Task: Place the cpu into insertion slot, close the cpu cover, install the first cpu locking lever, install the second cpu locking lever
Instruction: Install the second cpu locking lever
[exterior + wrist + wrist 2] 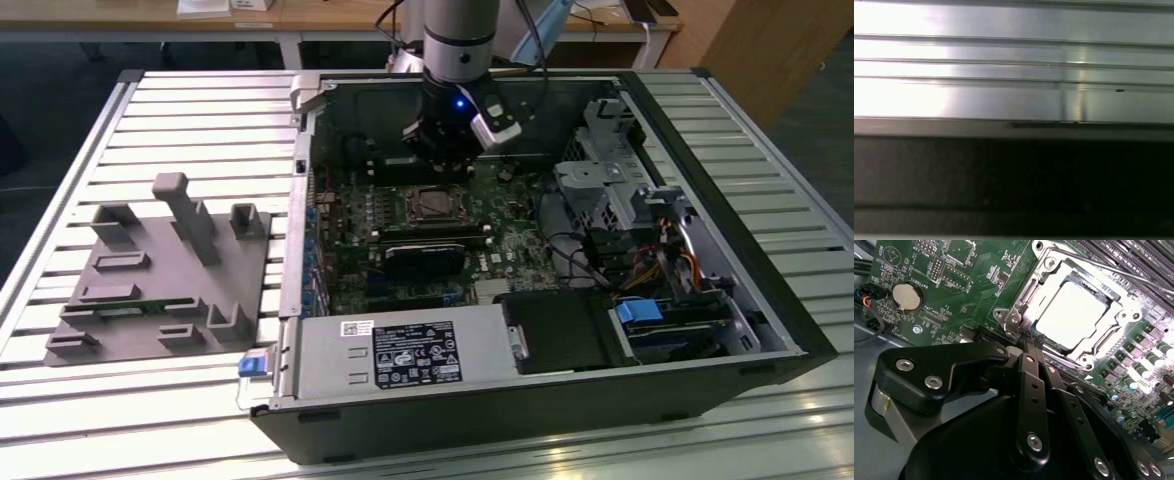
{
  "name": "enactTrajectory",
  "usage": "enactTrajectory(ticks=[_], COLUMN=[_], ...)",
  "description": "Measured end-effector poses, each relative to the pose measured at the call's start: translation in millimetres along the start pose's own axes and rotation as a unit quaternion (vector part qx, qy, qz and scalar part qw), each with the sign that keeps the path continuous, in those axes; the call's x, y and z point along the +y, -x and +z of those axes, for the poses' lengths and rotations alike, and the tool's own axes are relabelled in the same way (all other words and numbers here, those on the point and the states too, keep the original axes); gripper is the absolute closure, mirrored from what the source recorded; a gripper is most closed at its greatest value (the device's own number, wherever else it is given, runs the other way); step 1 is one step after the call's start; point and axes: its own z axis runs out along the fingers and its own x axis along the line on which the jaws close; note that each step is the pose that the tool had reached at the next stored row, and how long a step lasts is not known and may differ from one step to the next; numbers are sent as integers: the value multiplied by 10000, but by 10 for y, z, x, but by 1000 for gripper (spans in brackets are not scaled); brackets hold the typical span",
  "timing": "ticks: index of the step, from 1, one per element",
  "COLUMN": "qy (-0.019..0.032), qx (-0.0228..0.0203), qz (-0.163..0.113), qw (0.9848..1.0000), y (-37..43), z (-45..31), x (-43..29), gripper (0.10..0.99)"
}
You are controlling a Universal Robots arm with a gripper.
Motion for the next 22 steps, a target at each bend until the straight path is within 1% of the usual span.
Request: enactTrajectory(ticks=[5,10,13,15,17,22], qy=[0,0,0,0,0,0], qx=[0,0,0,0,0,0], qz=[0,0,1,0,0,1], qw=[10000,10000,10000,10000,10000,10000], y=[0,0,0,1,2,5], z=[0,0,-16,-48,-95,-246], x=[-24,-65,-67,-67,-67,-66], gripper=[980,980,980,980,980,980])
